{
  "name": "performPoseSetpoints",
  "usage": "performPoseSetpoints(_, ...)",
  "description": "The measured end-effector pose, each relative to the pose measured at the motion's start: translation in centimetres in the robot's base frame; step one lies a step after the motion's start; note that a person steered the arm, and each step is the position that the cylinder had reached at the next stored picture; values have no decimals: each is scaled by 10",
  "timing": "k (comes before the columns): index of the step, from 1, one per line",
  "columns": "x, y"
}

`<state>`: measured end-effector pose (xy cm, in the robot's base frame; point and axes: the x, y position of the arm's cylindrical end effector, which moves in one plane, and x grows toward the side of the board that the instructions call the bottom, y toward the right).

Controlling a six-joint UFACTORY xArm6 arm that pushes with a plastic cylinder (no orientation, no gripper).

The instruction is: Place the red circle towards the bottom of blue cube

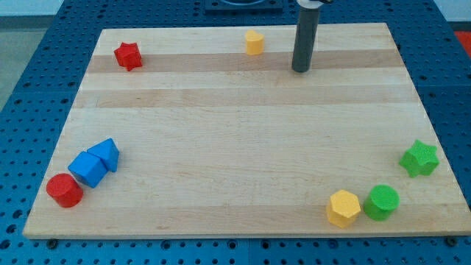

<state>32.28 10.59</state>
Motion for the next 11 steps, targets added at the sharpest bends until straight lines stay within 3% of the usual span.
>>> performPoseSetpoints(5,24,0)
performPoseSetpoints(6,49,-21)
performPoseSetpoints(10,274,-155)
performPoseSetpoints(11,296,-170)
